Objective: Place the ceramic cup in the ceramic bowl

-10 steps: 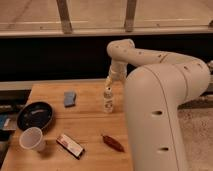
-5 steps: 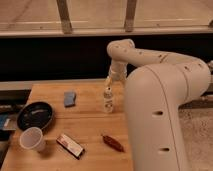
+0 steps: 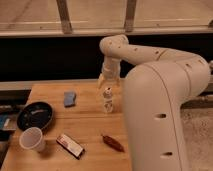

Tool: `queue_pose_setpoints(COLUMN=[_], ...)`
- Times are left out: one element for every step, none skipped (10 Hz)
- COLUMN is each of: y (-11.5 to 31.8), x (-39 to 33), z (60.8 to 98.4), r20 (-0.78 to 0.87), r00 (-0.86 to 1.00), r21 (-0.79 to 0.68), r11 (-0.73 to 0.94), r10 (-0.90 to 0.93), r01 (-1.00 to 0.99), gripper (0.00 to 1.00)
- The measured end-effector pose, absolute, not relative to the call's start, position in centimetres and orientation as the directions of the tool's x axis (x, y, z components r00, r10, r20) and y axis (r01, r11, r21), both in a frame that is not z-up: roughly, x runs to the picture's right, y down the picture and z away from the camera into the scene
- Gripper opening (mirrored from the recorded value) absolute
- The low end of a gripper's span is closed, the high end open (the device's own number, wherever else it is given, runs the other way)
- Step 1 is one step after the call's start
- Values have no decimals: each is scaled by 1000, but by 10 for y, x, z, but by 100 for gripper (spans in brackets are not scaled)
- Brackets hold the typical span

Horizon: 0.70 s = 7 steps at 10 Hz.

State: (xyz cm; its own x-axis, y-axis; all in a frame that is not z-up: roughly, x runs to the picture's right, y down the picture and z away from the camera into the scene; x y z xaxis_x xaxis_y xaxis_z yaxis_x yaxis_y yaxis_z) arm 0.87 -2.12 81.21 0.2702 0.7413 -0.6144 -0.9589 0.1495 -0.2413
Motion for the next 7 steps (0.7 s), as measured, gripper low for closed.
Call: queue_pose_setpoints(y=[-23,-23,-21,-14,-7,3,11], x=[-12,-39,-54,-76,-92,-109,-122], z=[804,793,786,774,766,756,747], r20=[-598,-574,-559,-538,-523,-510,-498], r00=[310,366,406,465,505,541,568], r21=[-266,-301,-328,-376,-412,-445,-467], r11=[182,227,258,293,315,334,349], r10=[739,732,723,704,687,669,656], r01=[-947,-926,-909,-879,-855,-831,-812], gripper=[66,66,66,66,66,66,66])
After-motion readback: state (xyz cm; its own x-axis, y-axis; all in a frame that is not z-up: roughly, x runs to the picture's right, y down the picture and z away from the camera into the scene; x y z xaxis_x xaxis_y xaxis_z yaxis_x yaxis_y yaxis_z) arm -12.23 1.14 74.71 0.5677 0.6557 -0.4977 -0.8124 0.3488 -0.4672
